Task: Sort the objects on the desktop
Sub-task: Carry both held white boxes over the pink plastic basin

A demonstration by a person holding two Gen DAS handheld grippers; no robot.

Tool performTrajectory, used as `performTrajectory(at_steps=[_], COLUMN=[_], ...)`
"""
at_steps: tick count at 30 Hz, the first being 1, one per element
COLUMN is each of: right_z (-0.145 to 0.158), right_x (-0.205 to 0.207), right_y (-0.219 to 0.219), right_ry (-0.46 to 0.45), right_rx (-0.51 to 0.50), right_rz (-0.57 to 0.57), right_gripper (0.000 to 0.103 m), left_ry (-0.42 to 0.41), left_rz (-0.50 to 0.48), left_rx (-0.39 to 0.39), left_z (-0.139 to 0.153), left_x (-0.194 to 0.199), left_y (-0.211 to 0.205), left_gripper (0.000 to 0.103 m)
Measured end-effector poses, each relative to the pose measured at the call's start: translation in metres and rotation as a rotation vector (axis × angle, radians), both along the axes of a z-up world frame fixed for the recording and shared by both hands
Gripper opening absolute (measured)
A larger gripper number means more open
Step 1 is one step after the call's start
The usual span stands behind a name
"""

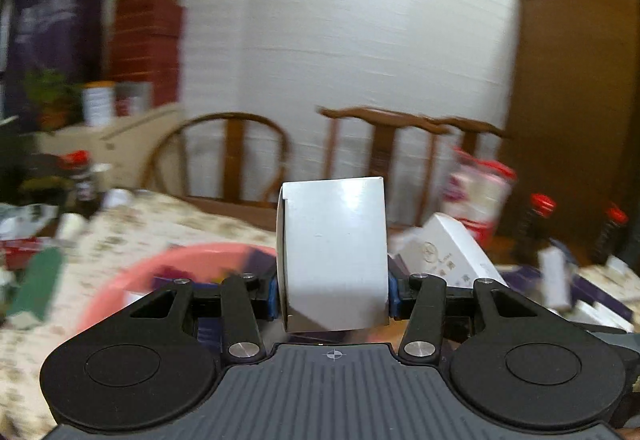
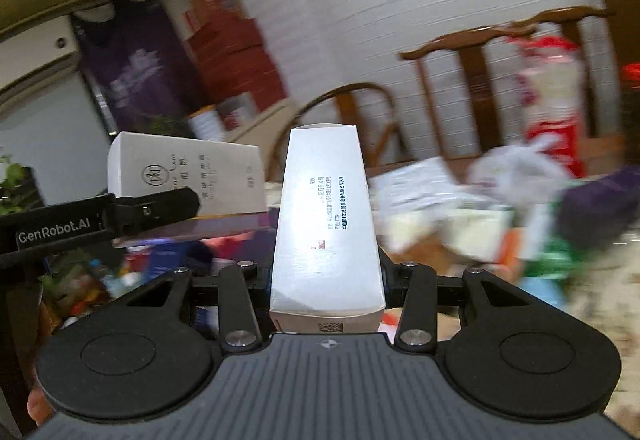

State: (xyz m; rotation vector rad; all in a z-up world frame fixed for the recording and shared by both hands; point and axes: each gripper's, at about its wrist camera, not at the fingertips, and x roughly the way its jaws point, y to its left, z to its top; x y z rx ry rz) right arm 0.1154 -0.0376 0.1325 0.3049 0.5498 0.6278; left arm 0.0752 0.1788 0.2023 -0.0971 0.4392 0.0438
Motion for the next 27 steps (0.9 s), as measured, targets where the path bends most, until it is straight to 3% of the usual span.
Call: performTrajectory(at_steps=[5, 12, 18, 22, 27], right_z=[0.004, -0.003, -0.021, -0.026, -0.024], right_x=[0.019, 0.044, 0.065, 0.062, 0.059], right_y=[0.068, 0.138, 0.168, 0.182, 0.186], right_ry=[0.051, 0.098, 0.154, 0.117, 0.096], right_rx=[0.049, 0.038, -0.016, -0.070, -0.132], right_rz=[0.086, 0.120, 0.132, 0.132, 0.119], right_gripper=[0.048, 0.048, 0.048, 0.048, 0.049], left_ry=[0.024, 0.074, 0.118, 0.141, 0.143], left_rz=[0.094, 0.177, 0.165, 0.144, 0.118], left_rx=[-0.017, -0.060, -0.116, -0.131, -0.126], left_z=[0.001, -0.026, -0.050, -0.063, -0.074], left_x=[0.001, 0.009, 0.026, 0.040, 0.044], left_y=[0.075, 0.157, 0.184, 0.184, 0.178], left_gripper=[0.050, 0.052, 0.056, 0.064, 0.063])
